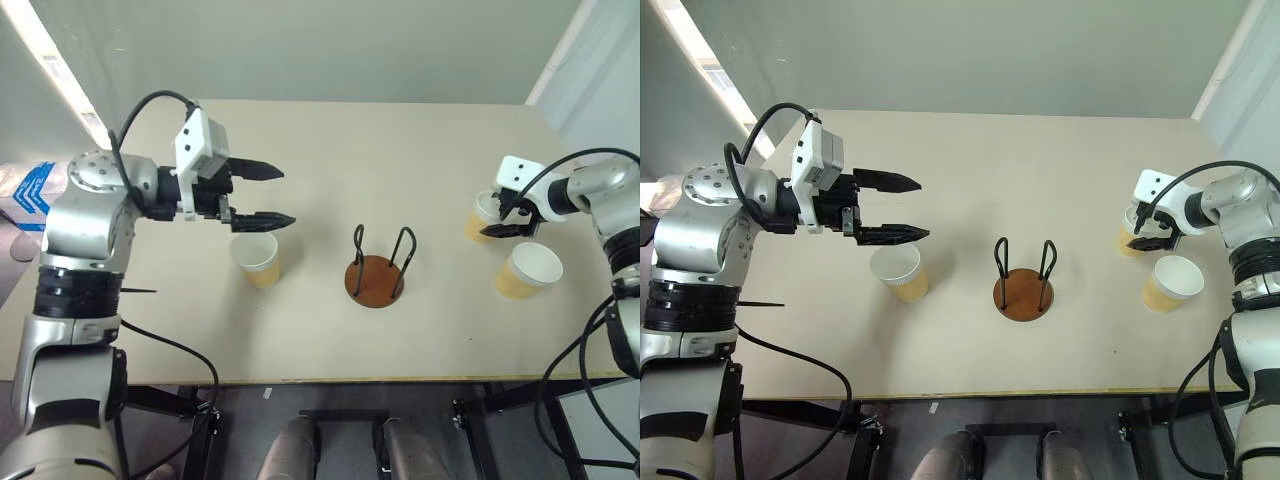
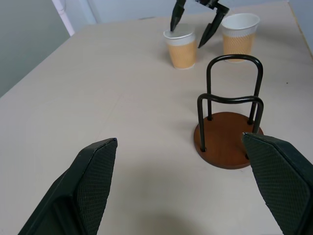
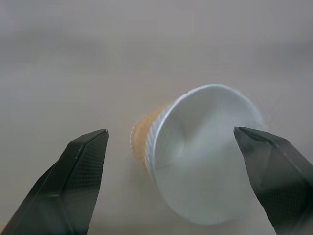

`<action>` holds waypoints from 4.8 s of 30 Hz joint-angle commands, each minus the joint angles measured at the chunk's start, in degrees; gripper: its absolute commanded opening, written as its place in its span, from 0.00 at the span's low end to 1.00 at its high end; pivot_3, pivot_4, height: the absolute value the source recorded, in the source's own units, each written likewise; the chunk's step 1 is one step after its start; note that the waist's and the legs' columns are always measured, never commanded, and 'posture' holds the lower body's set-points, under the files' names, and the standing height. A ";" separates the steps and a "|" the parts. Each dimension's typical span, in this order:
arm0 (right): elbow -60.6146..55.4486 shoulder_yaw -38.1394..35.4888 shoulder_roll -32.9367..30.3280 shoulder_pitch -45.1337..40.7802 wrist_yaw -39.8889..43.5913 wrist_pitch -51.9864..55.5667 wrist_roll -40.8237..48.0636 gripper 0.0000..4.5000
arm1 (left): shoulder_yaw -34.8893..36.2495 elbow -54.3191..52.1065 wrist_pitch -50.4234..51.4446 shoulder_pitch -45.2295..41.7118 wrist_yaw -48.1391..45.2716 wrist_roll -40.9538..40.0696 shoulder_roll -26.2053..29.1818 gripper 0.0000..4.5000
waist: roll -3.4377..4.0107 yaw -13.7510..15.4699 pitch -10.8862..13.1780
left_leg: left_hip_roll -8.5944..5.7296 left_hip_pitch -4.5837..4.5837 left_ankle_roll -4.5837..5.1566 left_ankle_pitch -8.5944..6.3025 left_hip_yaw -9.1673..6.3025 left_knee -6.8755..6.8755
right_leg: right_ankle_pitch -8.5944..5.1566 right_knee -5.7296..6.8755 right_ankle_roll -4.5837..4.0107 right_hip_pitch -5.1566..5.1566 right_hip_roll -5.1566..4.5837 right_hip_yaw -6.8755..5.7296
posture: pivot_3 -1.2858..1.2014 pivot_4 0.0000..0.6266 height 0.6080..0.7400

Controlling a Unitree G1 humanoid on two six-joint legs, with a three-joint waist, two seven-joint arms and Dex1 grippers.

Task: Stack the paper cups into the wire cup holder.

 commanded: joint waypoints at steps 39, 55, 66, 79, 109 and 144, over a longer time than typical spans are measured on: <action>-75.21 -2.15 -0.82 2.74 19.55 30.50 20.01 0.01 | -1.13 0.60 0.27 -0.45 -0.77 -2.43 -2.66 1.00 | -0.06 -0.31 0.01 | 0.08 0.05 -0.43 0.83 -0.14 -0.18 | -0.08 0.19 -1.05 -0.10 0.12 -0.11 | 0.52 0.24 1.00; -67.28 1.47 -0.26 6.08 20.45 20.48 13.70 0.05 | -0.37 -1.47 1.35 0.86 0.15 -2.82 -1.86 1.00 | -0.06 -0.33 0.01 | 0.08 0.03 -0.44 0.81 -0.14 -0.25 | -0.08 0.15 -1.04 -0.11 0.12 -0.12 | 0.52 0.24 1.00; -67.36 -1.75 2.65 7.71 15.39 23.95 13.22 0.79 | 0.09 -3.12 1.22 1.57 2.38 -2.46 -2.05 1.00 | -0.06 -0.34 0.01 | 0.08 0.03 -0.44 0.81 -0.14 -0.25 | -0.08 0.15 -1.04 -0.12 0.12 -0.12 | 0.52 0.24 1.00; -77.10 -24.34 -3.12 15.84 8.93 54.08 34.98 0.86 | -1.00 -22.89 -2.49 8.73 3.28 5.51 13.00 1.00 | -0.07 -0.26 0.02 | 0.08 0.00 -0.59 0.74 -0.11 -0.29 | -0.17 -0.03 -0.99 -0.08 0.17 -0.07 | 0.52 0.24 1.00; -81.75 -31.12 -4.06 24.91 -0.15 54.74 55.09 0.87 | -13.60 -8.71 -13.29 11.50 5.50 24.09 10.79 0.96 | -0.09 -0.16 0.01 | 0.08 0.21 -0.74 0.70 -0.16 -0.38 | -0.33 0.46 -1.28 -0.22 0.21 0.04 | 0.52 0.24 1.00; -80.02 -35.11 -10.72 41.86 7.81 37.43 54.55 0.87 | -6.51 -3.68 8.03 -18.23 -14.55 -4.46 2.98 0.01 | -0.11 -0.05 -0.01 | 0.11 0.15 -0.62 0.61 -0.14 -0.24 | -0.22 0.13 -0.96 0.04 0.20 0.01 | 0.52 0.24 1.00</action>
